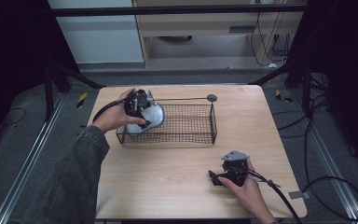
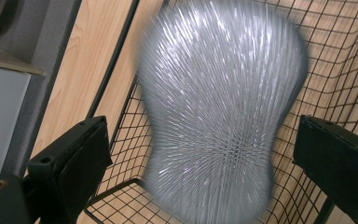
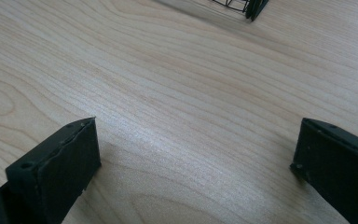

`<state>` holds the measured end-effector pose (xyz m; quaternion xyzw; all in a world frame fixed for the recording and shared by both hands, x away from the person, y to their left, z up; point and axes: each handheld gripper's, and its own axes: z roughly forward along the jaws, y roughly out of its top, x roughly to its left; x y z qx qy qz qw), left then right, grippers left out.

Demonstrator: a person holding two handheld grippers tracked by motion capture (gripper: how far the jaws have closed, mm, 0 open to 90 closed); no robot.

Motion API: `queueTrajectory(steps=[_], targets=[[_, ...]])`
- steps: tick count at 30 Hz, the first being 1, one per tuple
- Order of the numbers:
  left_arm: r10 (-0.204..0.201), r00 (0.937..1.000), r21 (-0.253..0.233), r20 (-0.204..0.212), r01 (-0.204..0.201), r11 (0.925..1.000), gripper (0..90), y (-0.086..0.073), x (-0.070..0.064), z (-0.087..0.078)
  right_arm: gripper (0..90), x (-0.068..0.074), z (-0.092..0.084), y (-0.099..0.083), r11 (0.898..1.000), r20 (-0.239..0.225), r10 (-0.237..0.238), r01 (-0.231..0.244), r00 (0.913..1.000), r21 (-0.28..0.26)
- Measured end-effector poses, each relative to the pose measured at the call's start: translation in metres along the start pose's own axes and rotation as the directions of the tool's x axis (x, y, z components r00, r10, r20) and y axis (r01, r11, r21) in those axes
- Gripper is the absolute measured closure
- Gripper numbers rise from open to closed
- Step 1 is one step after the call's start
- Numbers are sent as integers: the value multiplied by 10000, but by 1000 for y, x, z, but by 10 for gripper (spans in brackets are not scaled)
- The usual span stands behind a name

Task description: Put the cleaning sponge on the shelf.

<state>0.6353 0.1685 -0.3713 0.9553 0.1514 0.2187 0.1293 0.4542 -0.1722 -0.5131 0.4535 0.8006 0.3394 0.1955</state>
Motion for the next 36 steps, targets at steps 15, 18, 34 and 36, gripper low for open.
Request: queueTrajectory(steps=[15, 18, 34, 36], targets=[[6, 9999, -484, 140, 1, 9988, 53, 4, -5, -12, 7, 0, 0, 0, 10000, 4, -14, 14, 10000, -1], [35, 9999, -641, 143, -26, 9979, 54, 5, -7, -17, 7, 0, 0, 0, 10000, 1, -5, 5, 10000, 2], [-282, 9992, -1151, 280, 312, 9929, 40, 0, -28, -39, 7, 0, 0, 0, 10000, 9, -8, 8, 10000, 0], [-319, 9992, -1208, 221, 343, 9921, 40, -1, -32, -42, 7, 0, 0, 0, 10000, 27, -4, 4, 10000, 3]])
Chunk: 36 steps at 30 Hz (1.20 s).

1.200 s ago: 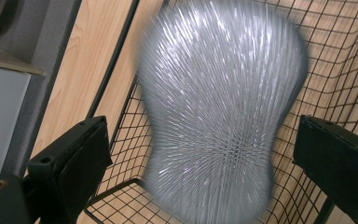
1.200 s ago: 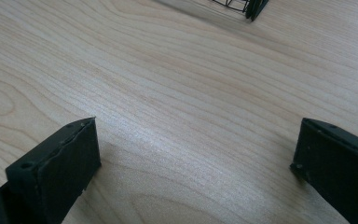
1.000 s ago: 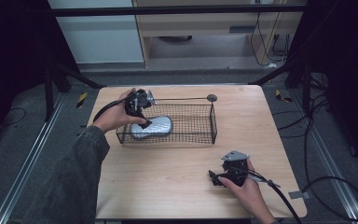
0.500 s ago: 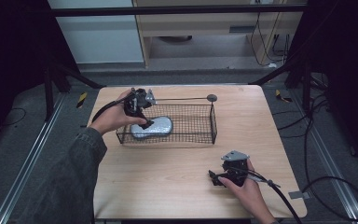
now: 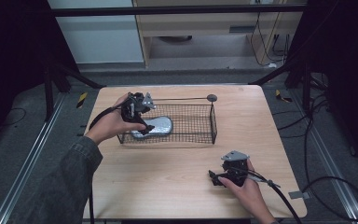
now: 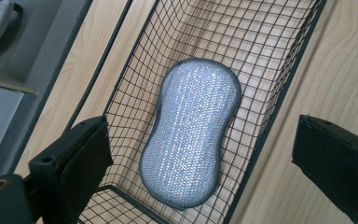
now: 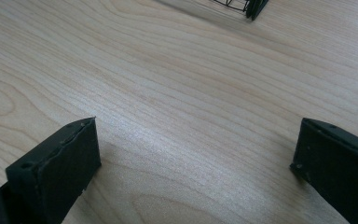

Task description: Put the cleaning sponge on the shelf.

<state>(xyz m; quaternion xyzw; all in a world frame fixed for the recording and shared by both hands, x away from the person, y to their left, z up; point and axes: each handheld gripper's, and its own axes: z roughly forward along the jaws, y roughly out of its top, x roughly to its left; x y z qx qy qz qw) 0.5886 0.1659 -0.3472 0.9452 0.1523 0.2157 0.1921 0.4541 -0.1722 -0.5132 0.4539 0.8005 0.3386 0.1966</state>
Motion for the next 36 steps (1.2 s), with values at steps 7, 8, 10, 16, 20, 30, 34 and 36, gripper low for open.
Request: queueTrajectory(steps=[7, 8, 10, 16, 20, 30, 34, 36], targets=[[-219, 9997, -241, -84, 217, 9995, 42, 1, -17, -10, 7, 0, 0, 0, 10000, 2, -14, 14, 10000, -18], [-213, 9997, -251, -100, 210, 9995, 42, 2, -20, -11, 7, 0, 0, 0, 10000, 17, 10, -10, 10000, -9], [-248, 9996, -237, -162, 244, 9994, 43, 2, -23, -13, 7, 0, 0, 0, 10000, 11, 9, -9, 10000, -14], [-508, 9985, -309, -217, 501, 9983, 41, 1, -32, -17, 7, 0, 0, 0, 10000, 0, 7, -7, 10000, -15], [-670, 9973, -447, -294, 656, 9968, 42, 0, -38, -18, 7, 0, 0, 0, 10000, -1, 15, -15, 10000, -11], [-1063, 9938, -613, -317, 1043, 9927, 42, -8, -61, -19, 7, 0, 0, 0, 10000, -1, -7, 7, 10000, -11], [-1312, 9910, -733, -282, 1288, 9890, 43, -14, -71, -17, 7, 0, 0, 0, 10000, -8, -13, 13, 10000, -12], [-1405, 9896, -793, -318, 1376, 9873, 44, -17, -77, -15, 7, 0, 0, 0, 10000, -10, -13, 13, 10000, -12]])
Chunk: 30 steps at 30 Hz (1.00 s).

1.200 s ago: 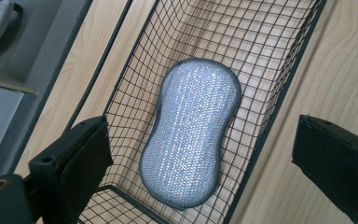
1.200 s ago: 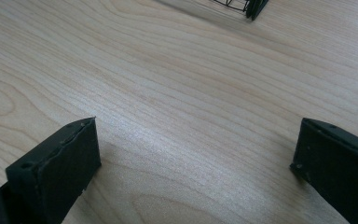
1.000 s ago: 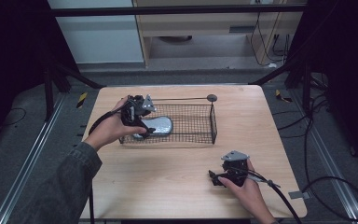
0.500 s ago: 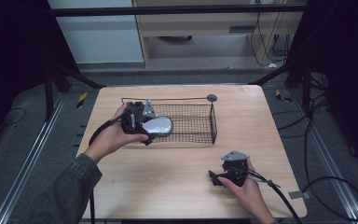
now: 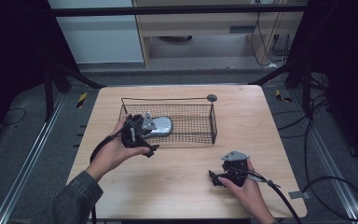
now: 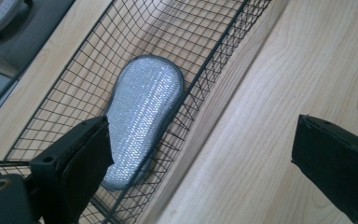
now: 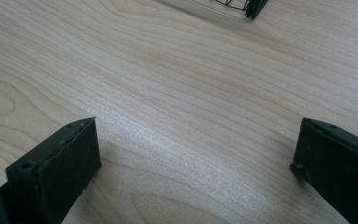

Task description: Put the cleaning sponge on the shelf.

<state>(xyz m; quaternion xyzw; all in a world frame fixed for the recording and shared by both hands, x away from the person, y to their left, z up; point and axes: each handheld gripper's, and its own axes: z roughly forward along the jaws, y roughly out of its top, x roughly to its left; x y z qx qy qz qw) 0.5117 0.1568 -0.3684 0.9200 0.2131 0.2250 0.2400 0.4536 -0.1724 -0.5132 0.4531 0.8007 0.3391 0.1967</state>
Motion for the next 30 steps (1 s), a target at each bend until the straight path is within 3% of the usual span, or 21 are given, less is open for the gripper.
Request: queueTrajectory(steps=[14, 22, 30], targets=[[-581, 9979, -174, 286, 586, 9981, 47, -29, -30, 9, 7, 0, 0, 0, 10000, -4, -16, 16, 10000, -10], [-1107, 9923, -216, 555, 1121, 9935, 48, -51, -41, 22, 7, 0, 0, 0, 10000, -6, -21, 21, 10000, -12], [-1904, 9787, -195, 769, 1924, 9811, 47, -80, -48, 35, 7, 1, 0, 0, 10000, -5, 10, -10, 10000, -4]])
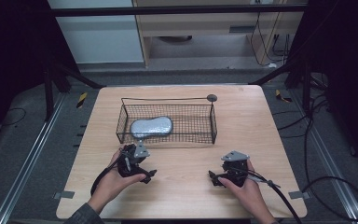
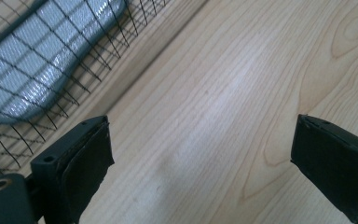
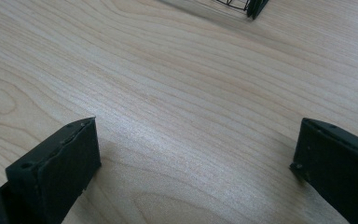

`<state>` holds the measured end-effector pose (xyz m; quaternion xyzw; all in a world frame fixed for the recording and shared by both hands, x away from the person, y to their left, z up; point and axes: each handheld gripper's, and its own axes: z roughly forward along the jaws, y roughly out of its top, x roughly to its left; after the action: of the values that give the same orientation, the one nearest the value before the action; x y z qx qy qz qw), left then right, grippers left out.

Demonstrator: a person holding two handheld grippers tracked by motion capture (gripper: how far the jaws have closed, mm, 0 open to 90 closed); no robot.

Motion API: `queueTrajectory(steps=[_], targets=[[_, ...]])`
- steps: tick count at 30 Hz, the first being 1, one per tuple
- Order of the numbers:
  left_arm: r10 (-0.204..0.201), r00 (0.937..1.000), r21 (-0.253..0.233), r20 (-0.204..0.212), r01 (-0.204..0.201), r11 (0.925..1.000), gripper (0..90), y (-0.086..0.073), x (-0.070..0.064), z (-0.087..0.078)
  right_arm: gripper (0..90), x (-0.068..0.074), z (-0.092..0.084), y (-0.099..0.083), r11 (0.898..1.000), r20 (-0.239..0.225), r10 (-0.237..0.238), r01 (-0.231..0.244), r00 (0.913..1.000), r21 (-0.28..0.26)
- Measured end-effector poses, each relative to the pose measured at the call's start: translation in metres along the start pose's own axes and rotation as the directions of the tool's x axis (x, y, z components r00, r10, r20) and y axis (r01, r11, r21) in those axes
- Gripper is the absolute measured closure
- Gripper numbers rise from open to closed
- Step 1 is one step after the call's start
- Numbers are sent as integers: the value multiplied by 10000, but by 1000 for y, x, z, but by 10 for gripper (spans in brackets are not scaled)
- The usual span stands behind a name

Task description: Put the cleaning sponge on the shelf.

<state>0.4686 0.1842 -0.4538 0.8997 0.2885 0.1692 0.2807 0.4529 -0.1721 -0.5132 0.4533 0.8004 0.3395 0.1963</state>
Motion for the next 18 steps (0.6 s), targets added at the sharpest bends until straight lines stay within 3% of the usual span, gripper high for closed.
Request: queueTrajectory(steps=[8, 11, 18], targets=[[-860, 9955, -7, -409, 861, 9963, 47, -29, 19, 3, 7, 0, 0, 0, 10000, -7, 6, -6, 10000, -3], [-1408, 9884, -17, -571, 1409, 9900, 48, -41, 30, 2, 7, 0, 0, 0, 10000, -13, 14, -14, 10000, -3], [-2202, 9683, -137, -1178, 2202, 9754, 43, -62, 53, 1, 6, 0, 0, 0, 10000, -10, 5, -5, 10000, -2]])
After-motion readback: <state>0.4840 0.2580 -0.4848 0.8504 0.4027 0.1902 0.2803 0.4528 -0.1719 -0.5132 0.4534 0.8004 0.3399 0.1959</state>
